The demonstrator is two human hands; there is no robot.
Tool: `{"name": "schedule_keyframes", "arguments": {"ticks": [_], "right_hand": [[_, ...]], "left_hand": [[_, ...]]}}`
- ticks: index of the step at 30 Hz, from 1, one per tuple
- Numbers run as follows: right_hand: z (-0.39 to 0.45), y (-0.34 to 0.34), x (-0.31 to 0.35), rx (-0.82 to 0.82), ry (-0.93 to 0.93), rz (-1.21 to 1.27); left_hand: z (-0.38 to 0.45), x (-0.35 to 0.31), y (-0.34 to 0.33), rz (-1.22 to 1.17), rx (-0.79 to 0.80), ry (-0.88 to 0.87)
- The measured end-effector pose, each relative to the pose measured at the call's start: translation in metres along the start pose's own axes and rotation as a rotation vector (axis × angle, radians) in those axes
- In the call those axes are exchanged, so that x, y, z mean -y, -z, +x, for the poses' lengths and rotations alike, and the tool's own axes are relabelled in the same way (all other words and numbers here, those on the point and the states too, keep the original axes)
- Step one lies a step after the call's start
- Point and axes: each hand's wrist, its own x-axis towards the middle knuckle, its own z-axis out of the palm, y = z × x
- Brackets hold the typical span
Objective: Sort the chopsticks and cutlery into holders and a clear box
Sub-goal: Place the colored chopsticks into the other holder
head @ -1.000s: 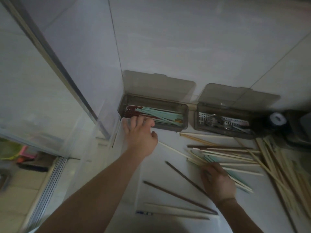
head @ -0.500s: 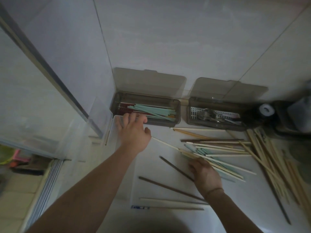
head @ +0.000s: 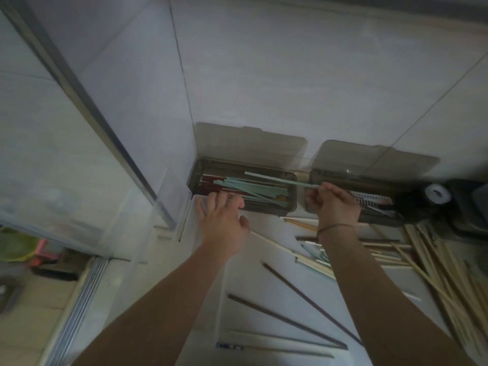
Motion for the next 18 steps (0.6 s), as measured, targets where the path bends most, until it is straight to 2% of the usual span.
{"name": "schedule_keyframes", "arguments": {"ticks": [3, 5, 9, 12, 16, 18], "right_hand": [[0.009, -0.009, -0.015, 0.084, -0.066, -0.309], [0.013, -0.011, -0.024, 0.124, -0.016, -0.518], [0.029, -0.006, -0.028, 0.114, 0.187, -0.841], [0.038, 0.010, -0.023, 0.081, 0.351, -0.936], [0.017, 0.057, -0.024, 0.220, 0.567, -1.110], [0.001, 0.091, -0.032, 0.234, 0.729, -1.205]], "left_hand": [[0.001, 0.000, 0.002, 0.018, 0.038, 0.004], [0.002, -0.001, 0.003, 0.019, 0.051, 0.006], [0.001, 0.000, 0.003, 0.015, 0.047, 0.007], [0.001, 0.001, 0.001, 0.014, 0.029, 0.007], [0.001, 0.001, 0.001, 0.015, 0.039, 0.001], [0.002, 0.000, 0.002, 0.016, 0.039, 0.007]]}}
